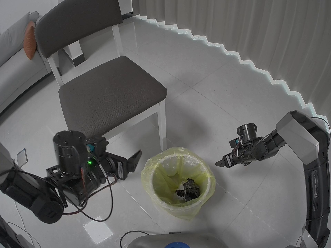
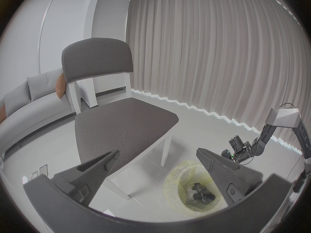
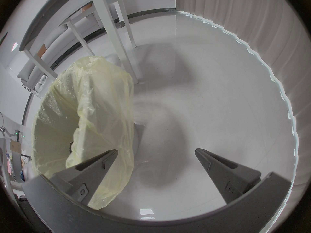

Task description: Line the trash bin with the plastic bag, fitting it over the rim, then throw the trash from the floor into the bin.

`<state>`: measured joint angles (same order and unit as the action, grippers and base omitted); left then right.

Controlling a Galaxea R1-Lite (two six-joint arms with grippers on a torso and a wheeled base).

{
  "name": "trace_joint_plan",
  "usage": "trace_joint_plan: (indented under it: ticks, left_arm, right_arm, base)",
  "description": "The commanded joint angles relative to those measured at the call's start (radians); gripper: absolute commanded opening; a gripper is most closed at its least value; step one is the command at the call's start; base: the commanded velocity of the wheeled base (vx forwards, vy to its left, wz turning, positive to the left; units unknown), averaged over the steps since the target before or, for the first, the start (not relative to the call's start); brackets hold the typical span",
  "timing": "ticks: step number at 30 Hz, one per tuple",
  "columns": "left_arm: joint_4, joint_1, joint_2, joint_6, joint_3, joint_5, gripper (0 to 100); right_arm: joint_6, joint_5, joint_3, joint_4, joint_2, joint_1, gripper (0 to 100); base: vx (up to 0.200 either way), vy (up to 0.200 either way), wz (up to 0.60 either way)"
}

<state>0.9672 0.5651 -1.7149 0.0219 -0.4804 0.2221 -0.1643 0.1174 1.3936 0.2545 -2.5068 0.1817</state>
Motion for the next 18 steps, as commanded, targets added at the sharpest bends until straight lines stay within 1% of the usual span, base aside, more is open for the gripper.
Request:
trace_joint_plan:
  ticks: [1, 5, 8, 10, 13, 15, 16, 18]
  left_arm:
    - [0.002, 0.039, -0.206, 0.006, -0.032, 0.000, 100]
    - [0.027, 0.032, -0.345, 0.069, -0.067, 0.000, 100]
    - [0.056, 0.006, -0.413, 0.096, -0.073, -0.003, 100]
    - [0.074, -0.016, -0.430, 0.098, -0.067, -0.003, 100]
    - [0.119, -0.077, -0.485, 0.095, -0.058, -0.020, 100]
    - [0.126, -0.088, -0.497, 0.095, -0.058, -0.027, 100]
    - [0.136, -0.113, -0.532, 0.092, -0.066, -0.040, 100]
    - [0.140, -0.119, -0.546, 0.092, -0.072, -0.041, 100]
  right_arm:
    - [-0.001, 0.007, -0.031, 0.006, 0.097, -0.022, 100]
    - [-0.001, 0.041, -0.059, 0.009, 0.158, -0.034, 100]
    - [-0.001, 0.044, -0.071, 0.009, 0.186, -0.036, 100]
    - [-0.001, 0.044, -0.073, 0.009, 0.194, -0.038, 100]
    - [-0.004, 0.044, -0.074, 0.011, 0.201, -0.038, 100]
    - [-0.004, 0.044, -0.074, 0.011, 0.201, -0.038, 100]
    - [-0.004, 0.044, -0.073, 0.011, 0.201, -0.038, 100]
    - [-0.004, 0.044, -0.074, 0.011, 0.201, -0.038, 100]
  base:
    - [0.000, 0.000, 0.00]
    - [0.000, 0.000, 0.00]
    - [0.000, 0.000, 0.00]
    - [0.000, 0.000, 0.00]
    - [0.000, 0.000, 0.00]
    - [0.000, 0.000, 0.00]
    - [0.000, 0.000, 0.00]
    - [0.000, 0.000, 0.00]
